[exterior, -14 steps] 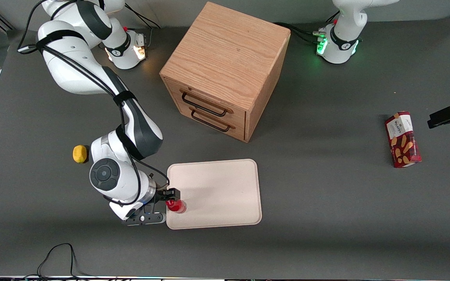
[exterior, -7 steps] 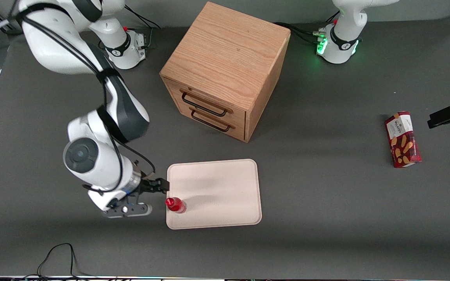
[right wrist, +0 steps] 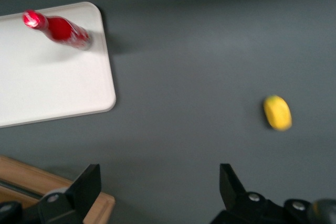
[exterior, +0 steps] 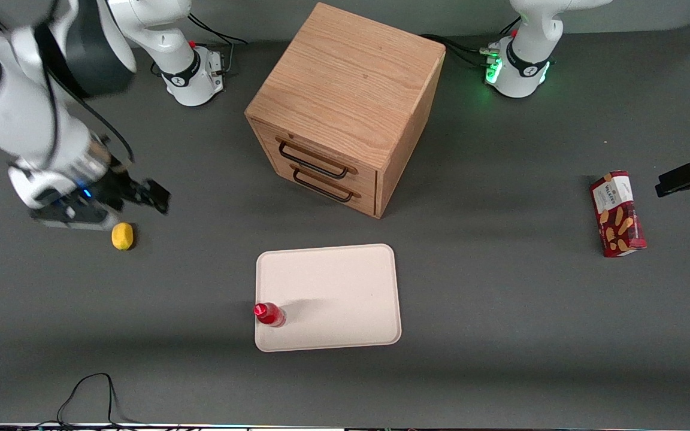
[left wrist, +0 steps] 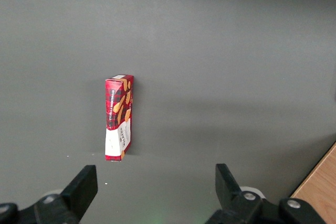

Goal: Place coke bottle on tray
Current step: 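Open the right gripper and withdraw it up away from the tray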

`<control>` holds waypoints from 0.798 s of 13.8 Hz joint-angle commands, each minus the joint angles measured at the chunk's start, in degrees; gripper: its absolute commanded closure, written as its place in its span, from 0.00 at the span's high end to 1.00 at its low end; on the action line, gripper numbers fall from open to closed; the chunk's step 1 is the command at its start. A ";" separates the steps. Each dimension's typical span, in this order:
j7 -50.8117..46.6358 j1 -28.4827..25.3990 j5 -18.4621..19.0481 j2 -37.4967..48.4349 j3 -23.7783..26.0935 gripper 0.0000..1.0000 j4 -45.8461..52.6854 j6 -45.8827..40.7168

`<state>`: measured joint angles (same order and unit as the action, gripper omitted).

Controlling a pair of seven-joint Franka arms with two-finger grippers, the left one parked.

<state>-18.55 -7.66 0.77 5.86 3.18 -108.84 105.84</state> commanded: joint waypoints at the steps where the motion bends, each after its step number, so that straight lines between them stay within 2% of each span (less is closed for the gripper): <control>1: 3.85 -0.25 -1.47 14.43 -2.81 1.00 -11.05 -3.16; 4: 7.56 -0.25 -1.21 14.27 -4.75 1.00 -7.28 -8.80; 11: 10.20 -0.16 -0.60 11.28 -6.51 1.00 -3.75 -9.95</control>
